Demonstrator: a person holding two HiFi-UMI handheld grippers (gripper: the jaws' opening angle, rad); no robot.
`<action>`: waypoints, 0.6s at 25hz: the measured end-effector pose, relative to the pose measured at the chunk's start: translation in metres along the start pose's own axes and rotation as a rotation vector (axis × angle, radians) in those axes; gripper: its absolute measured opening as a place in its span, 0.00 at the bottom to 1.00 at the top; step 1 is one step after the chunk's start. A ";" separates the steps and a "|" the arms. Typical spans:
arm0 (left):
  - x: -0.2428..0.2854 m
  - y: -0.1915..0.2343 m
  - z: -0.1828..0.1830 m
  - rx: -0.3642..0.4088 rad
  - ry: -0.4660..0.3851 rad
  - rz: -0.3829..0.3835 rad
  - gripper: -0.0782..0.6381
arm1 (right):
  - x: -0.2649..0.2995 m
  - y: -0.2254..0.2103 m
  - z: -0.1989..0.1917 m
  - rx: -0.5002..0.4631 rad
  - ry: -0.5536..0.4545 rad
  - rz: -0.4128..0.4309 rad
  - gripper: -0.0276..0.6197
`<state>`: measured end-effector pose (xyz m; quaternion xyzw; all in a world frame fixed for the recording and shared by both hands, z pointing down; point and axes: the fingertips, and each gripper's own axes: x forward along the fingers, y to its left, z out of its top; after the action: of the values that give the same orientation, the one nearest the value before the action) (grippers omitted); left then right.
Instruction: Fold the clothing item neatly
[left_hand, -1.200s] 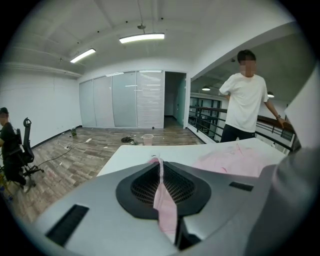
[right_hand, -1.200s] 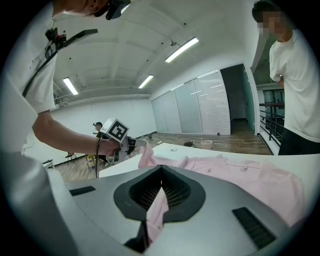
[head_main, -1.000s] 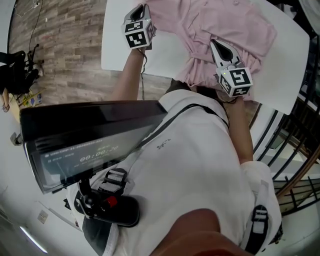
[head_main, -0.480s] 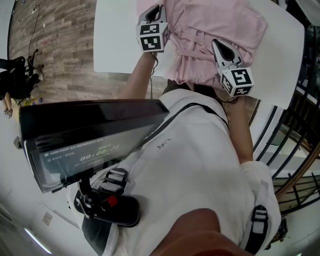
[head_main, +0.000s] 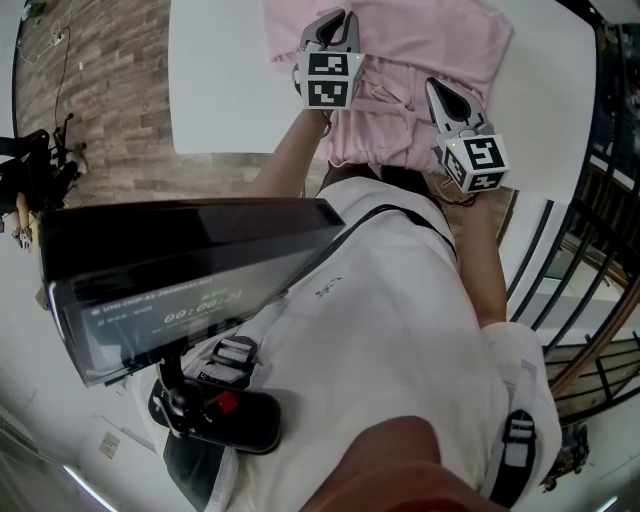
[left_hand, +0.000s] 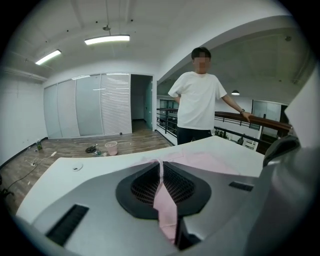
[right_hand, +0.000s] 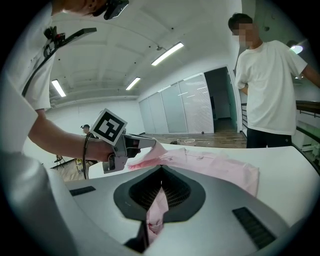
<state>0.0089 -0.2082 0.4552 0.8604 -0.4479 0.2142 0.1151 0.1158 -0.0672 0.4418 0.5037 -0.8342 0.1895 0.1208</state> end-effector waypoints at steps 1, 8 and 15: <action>0.003 -0.007 0.002 0.009 0.001 -0.011 0.14 | -0.002 -0.003 0.002 0.005 0.001 -0.006 0.05; 0.012 -0.055 0.014 0.048 -0.008 -0.095 0.14 | -0.014 -0.014 0.003 0.011 0.007 -0.051 0.05; 0.019 -0.102 0.014 0.101 -0.020 -0.164 0.14 | -0.028 -0.026 0.001 0.023 0.009 -0.084 0.05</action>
<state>0.1059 -0.1688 0.4506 0.9010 -0.3658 0.2176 0.0842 0.1515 -0.0560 0.4353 0.5386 -0.8096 0.1961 0.1268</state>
